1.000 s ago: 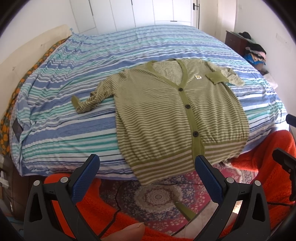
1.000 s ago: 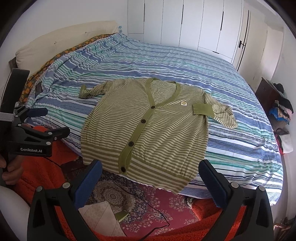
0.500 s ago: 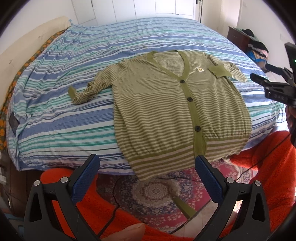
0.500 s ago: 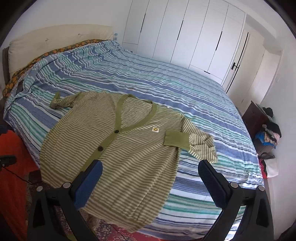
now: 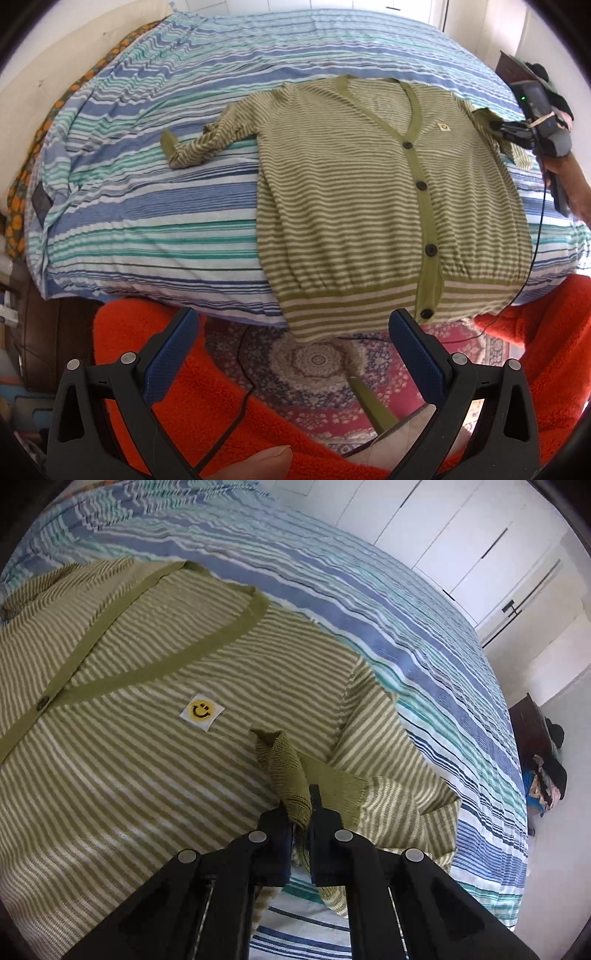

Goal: Fold small clothes

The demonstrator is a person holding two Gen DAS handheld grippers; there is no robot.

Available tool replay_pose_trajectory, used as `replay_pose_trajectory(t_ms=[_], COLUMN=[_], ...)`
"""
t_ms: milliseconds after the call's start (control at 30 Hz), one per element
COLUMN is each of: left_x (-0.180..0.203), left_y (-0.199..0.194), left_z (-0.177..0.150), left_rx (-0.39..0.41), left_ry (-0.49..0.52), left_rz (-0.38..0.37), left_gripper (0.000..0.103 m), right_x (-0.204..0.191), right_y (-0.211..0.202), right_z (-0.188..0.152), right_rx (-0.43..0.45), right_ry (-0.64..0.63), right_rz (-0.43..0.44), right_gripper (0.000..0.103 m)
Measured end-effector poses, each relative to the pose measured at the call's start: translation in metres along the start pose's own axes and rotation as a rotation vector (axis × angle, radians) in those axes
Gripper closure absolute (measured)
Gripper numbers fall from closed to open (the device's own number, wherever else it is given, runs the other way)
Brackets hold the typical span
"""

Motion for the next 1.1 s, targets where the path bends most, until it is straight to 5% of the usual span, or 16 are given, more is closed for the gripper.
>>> replay_pose_trajectory(t_ms=[133,267,433,600,767,867,900,933,1000,1100], left_x=[0.014,0.04,0.064,0.072,0.07,0.066,0.064,0.063,0.057,0.047], left_y=[0.013,0.016,0.015,0.01,0.01,0.008,0.006,0.005,0.002,0.005], left_z=[0.001,0.004,0.009,0.01,0.008,0.01,0.011,0.012,0.014,0.014], left_rx=[-0.044,-0.062,-0.062,-0.059,-0.072,-0.064,-0.057,-0.048,-0.032,-0.032], left_ry=[0.025,0.111,0.181,0.212,0.192,0.182,0.18,0.177,0.164,0.131], left_rz=[-0.015,-0.018,-0.012,0.012,0.022,0.029,0.031,0.032,0.033,0.021], left_gripper=[0.001,0.001,0.001,0.001,0.001,0.001,0.001,0.001,0.001,0.001], right_x=[0.136,0.268,0.356,0.371,0.351,0.345,0.343,0.34,0.336,0.314], right_y=[-0.048,-0.075,-0.073,-0.053,-0.027,-0.026,-0.027,-0.032,-0.049,-0.084], right_z=[-0.025,-0.1,-0.207,-0.276,-0.31,-0.316,-0.314,-0.313,-0.309,-0.293], right_rx=[0.07,0.044,-0.055,-0.133,-0.222,-0.203,-0.202,-0.202,-0.193,-0.177], right_ry=[0.378,0.68,0.944,1.091,1.139,1.13,1.125,1.123,1.101,0.998], right_rz=[-0.06,-0.175,-0.268,-0.266,-0.251,-0.26,-0.246,-0.226,-0.236,-0.283], right_gripper=[0.097,0.097,0.097,0.097,0.097,0.092,0.08,0.052,0.027,0.027])
Point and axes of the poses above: each gripper's, at about its wrist camera, not at the fingertips, and y roughly the way its jaws point, x to its right, z to its top, the point moved 7 cm from there along y, roughly the way its jaws point, and after that the axes turned 4 degrees about -z, right-handed, at the moved point
